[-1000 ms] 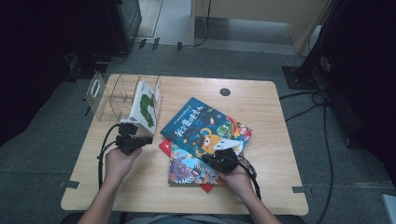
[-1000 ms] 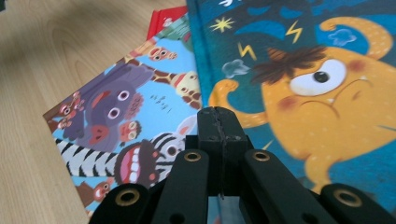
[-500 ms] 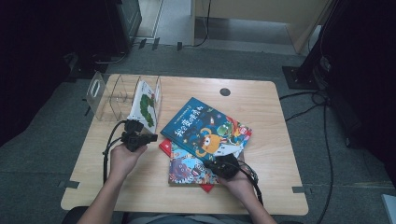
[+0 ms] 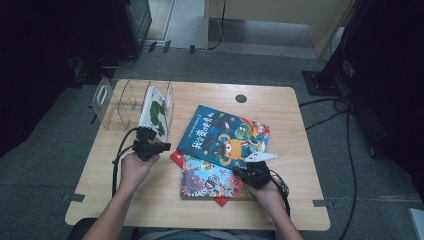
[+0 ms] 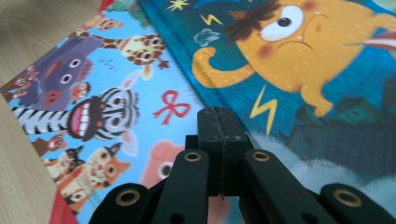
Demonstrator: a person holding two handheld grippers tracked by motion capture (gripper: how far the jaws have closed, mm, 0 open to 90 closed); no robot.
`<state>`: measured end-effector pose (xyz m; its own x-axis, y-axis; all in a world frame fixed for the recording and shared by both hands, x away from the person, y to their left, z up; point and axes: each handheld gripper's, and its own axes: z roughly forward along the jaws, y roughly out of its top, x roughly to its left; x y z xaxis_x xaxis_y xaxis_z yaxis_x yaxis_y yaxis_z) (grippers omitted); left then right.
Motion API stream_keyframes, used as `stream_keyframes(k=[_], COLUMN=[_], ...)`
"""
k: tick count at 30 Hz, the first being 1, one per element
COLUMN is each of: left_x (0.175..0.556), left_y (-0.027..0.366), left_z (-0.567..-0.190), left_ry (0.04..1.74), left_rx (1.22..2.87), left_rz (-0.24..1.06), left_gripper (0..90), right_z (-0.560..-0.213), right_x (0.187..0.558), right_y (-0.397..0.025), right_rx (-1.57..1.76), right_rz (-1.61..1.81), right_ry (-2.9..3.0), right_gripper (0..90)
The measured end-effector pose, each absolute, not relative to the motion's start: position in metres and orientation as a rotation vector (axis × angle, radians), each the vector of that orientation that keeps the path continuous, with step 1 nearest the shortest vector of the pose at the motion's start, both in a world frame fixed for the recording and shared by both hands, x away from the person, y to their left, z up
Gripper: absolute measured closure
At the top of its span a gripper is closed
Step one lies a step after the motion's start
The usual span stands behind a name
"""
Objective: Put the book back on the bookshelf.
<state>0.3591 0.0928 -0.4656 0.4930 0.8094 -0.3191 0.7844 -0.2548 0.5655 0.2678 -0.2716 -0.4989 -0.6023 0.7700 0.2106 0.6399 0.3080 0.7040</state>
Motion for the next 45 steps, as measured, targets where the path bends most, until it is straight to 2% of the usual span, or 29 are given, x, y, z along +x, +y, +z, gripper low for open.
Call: stream_keyframes(k=[25,39,45], left_x=[0.362,0.365,0.366], left_y=[0.058,0.048,0.049], left_z=[-0.483,-0.489,-0.491], left_ry=[1.272,1.272,1.281], left_rx=[2.115,2.119,2.113], left_rz=[0.046,0.039,0.029], left_gripper=[89.1,89.0,89.1], right_z=[-0.497,-0.494,-0.5], right_x=[0.282,0.295,0.301], right_y=[-0.322,-0.379,-0.375], right_rx=[1.468,1.642,1.641], right_rz=[1.166,1.091,1.073], right_ry=[2.247,1.991,2.022], right_gripper=[90.0,90.0,90.0])
